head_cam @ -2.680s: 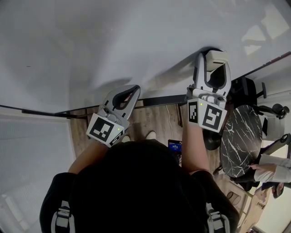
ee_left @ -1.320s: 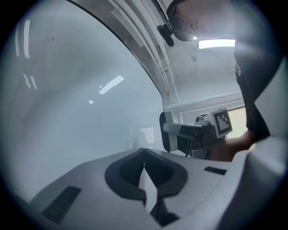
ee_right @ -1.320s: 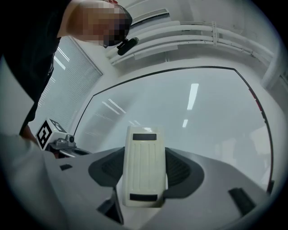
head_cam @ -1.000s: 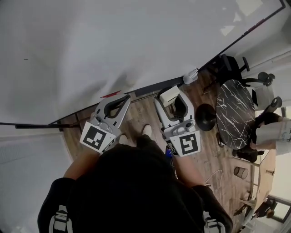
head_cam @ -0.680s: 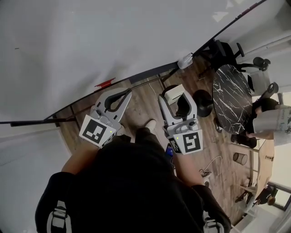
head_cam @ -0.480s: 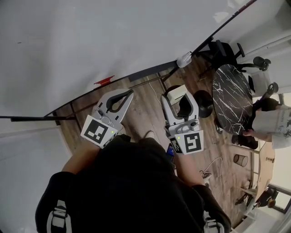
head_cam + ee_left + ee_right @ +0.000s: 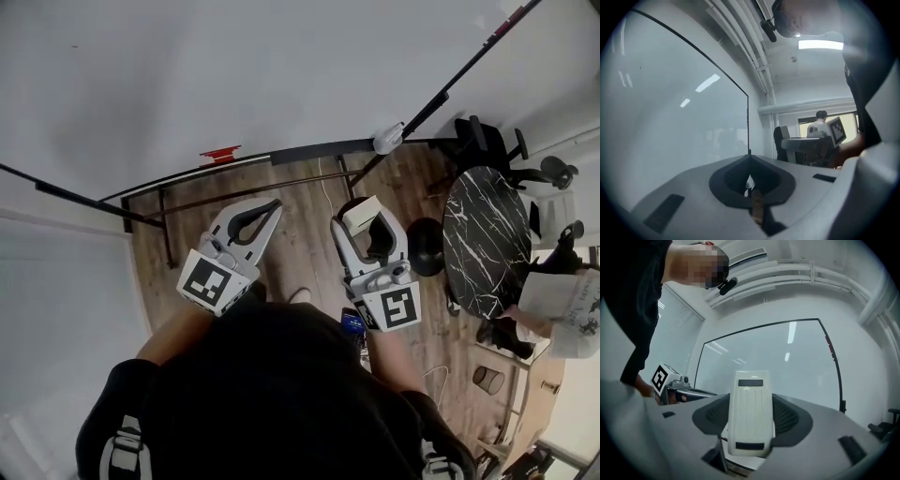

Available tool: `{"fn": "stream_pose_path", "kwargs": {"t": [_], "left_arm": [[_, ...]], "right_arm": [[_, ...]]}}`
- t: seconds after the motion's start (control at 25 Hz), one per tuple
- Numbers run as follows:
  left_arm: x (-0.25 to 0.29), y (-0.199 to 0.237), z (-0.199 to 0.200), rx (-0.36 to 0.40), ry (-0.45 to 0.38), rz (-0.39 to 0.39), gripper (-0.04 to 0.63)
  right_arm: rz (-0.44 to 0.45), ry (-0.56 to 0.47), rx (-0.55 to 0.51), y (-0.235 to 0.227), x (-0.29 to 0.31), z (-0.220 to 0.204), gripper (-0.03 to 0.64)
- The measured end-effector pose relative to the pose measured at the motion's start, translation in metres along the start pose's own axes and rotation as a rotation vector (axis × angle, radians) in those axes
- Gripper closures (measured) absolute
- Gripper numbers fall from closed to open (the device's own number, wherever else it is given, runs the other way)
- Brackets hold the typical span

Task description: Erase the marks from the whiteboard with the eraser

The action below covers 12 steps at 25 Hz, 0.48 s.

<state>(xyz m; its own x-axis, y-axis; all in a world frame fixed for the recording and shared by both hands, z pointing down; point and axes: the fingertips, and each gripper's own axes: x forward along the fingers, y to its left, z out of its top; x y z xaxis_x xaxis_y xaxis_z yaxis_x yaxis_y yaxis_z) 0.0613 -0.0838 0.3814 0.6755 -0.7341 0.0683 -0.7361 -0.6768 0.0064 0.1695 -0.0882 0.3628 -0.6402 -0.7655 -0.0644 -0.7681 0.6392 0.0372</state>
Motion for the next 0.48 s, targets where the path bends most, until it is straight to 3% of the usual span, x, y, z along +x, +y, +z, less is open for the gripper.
{"fn": "stream_pose_path", "kwargs": {"t": [0.24,0.48], "left_arm": [[-0.010,-0.035,0.003,0.028,0.000,0.088,0.591],[-0.026,-0.048,0.007,0.008,-0.004,0.099,0.591]], "right_arm": [[0.109,-0.010,0.027,-0.002,-0.025,-0.004,0.365],[0.183,-0.045,0.075,0.017,-0.021,0.008,0.365]]}}
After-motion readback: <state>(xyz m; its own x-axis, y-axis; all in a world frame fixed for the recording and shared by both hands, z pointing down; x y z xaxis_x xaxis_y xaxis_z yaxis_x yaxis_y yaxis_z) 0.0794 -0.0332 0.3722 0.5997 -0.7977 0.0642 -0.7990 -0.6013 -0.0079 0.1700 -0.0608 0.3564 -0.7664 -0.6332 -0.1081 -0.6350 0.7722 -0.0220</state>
